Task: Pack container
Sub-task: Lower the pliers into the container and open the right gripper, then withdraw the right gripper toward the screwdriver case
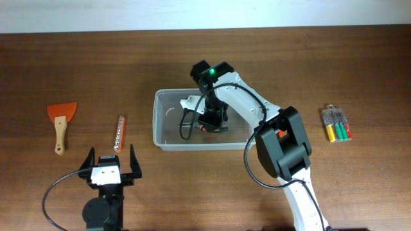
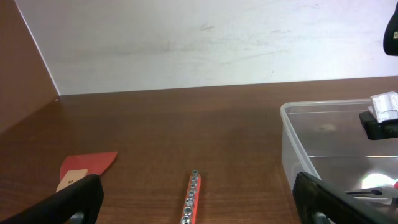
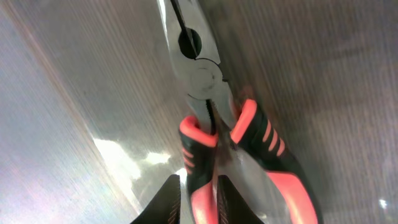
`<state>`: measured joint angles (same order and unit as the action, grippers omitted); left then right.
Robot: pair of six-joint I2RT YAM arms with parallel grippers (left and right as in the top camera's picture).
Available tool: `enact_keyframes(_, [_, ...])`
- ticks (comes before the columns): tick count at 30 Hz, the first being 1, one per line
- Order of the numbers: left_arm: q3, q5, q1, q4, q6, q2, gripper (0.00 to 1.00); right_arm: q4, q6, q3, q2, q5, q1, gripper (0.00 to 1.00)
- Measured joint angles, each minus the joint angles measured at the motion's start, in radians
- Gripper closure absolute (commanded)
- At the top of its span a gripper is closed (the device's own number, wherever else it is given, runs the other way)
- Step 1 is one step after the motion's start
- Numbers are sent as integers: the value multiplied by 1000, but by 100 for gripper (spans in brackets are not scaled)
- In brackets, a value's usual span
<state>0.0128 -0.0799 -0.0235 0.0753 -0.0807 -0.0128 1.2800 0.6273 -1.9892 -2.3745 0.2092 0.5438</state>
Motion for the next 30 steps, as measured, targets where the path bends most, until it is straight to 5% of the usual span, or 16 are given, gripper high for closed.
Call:
enact_keyframes(3, [0, 0, 0, 0, 0, 0, 1, 11, -2, 0, 0, 0, 0, 81])
enact_keyframes(11, [0, 0, 0, 0, 0, 0, 1, 164, -16, -96, -2, 0, 0, 52])
enact_keyframes(15, [0, 0, 0, 0, 0, 0, 1, 249, -8, -242, -2, -4, 0, 24])
enact_keyframes(17, [0, 0, 0, 0, 0, 0, 1, 282, -13, -318, -2, -10, 0, 1])
enact_keyframes(30, [0, 0, 0, 0, 0, 0, 1, 408, -110, -480, 147, -201, -142, 1])
